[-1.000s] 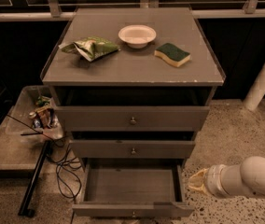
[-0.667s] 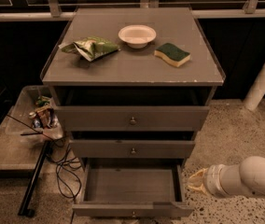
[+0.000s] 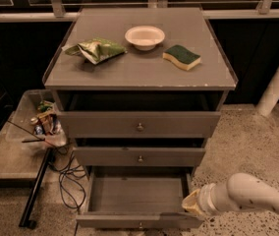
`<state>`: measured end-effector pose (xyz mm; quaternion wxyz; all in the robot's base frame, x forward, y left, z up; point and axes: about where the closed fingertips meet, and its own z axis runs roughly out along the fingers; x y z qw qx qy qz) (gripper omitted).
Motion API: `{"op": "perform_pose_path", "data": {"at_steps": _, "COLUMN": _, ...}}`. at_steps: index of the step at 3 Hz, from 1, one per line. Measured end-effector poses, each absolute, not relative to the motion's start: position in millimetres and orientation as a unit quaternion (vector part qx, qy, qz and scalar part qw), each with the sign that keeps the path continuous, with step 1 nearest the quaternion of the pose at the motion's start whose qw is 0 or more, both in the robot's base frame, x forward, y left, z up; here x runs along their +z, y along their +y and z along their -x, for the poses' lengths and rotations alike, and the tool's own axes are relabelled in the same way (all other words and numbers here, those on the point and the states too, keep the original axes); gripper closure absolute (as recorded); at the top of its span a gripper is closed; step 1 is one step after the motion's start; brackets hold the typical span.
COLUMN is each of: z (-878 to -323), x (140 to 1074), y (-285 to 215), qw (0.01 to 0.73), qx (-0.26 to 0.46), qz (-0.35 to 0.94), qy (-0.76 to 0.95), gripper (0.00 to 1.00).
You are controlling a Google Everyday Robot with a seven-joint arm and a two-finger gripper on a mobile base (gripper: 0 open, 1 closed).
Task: Close bottom drawer
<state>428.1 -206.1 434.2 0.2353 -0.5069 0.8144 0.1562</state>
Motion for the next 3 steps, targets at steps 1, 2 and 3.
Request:
{"op": "perform_pose_path", "data": {"at_steps": 1, "z": -424.4, "x": 379.5, "y": -196.0, "qw": 0.220, "qx": 0.167, "qz": 0.490, "qy": 0.827, "gripper": 1.00}}
{"op": "perform_pose_path", "data": {"at_steps": 2, "z": -423.8, "x": 337.6, "y": -189.7, "qw": 0.225, "qx": 0.168, "qz": 0.482, "qy": 0.830, "gripper": 1.00}}
{"op": "perform_pose_path", "data": {"at_steps": 3, "z": -421.2, "x": 304.3, "y": -184.7, "qw": 0.234, "qx": 0.179, "qz": 0.477, "qy": 0.828, "gripper": 1.00}}
